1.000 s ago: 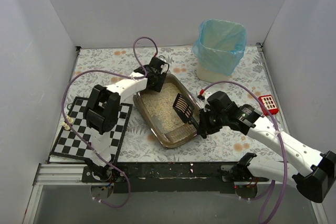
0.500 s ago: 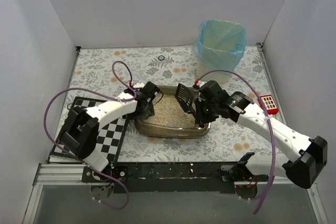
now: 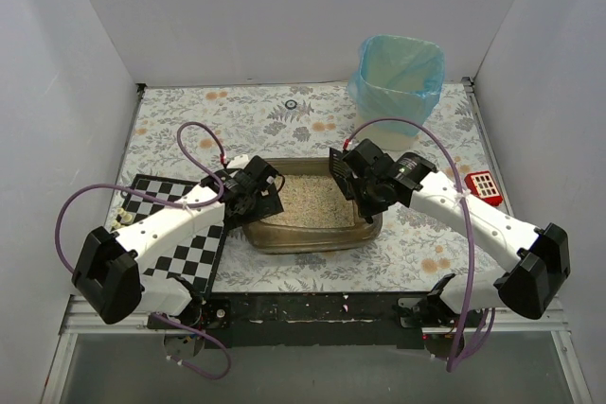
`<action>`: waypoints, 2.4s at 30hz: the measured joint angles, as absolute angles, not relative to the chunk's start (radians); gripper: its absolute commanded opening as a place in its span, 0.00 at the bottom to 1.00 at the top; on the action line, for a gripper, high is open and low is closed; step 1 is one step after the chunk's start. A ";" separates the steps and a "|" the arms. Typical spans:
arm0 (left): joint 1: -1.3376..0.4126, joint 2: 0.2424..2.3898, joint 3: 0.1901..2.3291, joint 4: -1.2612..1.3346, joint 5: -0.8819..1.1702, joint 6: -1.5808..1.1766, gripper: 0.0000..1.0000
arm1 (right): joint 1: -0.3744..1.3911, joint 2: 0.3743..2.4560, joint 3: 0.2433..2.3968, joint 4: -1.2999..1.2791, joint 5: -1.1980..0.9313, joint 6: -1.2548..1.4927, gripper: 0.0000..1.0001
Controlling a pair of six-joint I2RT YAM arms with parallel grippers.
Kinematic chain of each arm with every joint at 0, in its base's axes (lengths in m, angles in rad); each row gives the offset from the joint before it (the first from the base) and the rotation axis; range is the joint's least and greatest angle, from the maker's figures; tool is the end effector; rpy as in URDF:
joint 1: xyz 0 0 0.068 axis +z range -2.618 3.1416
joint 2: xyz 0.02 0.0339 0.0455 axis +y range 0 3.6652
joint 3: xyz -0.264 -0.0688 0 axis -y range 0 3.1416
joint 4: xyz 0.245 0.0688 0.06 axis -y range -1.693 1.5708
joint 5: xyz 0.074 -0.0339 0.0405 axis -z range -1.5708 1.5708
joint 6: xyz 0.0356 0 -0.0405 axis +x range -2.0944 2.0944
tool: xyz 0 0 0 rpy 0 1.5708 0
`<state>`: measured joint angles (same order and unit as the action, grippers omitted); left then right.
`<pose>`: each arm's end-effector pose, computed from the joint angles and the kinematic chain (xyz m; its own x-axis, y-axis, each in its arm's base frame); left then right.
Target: Clean the litter box
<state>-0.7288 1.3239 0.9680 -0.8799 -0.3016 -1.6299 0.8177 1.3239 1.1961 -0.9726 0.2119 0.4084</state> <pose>0.1872 -0.1530 0.2384 -0.5205 -0.8131 -0.2606 -0.7365 0.5819 -0.3448 0.1802 0.1812 0.3008 -0.8169 -0.3037 -0.4904 -0.3527 0.9357 0.0079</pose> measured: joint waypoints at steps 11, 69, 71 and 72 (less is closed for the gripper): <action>-0.709 1.346 0.996 -0.896 -0.347 -1.629 0.98 | 0.862 1.341 1.192 -0.940 0.195 0.400 0.01; -0.527 0.805 0.284 -0.171 -0.051 -1.624 0.00 | 0.865 1.229 1.237 -0.745 -0.187 0.349 0.01; -0.527 0.792 0.270 -0.160 -0.047 -1.632 0.00 | 0.865 1.229 1.246 -0.737 -0.195 0.344 0.01; -0.527 0.783 0.261 -0.152 -0.046 -1.636 0.00 | 0.865 1.229 1.248 -0.733 -0.199 0.342 0.01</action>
<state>-0.5266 0.7826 0.2607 -0.1520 -0.0456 -1.6360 0.8646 1.2289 1.2480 -0.7334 -0.1989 0.3424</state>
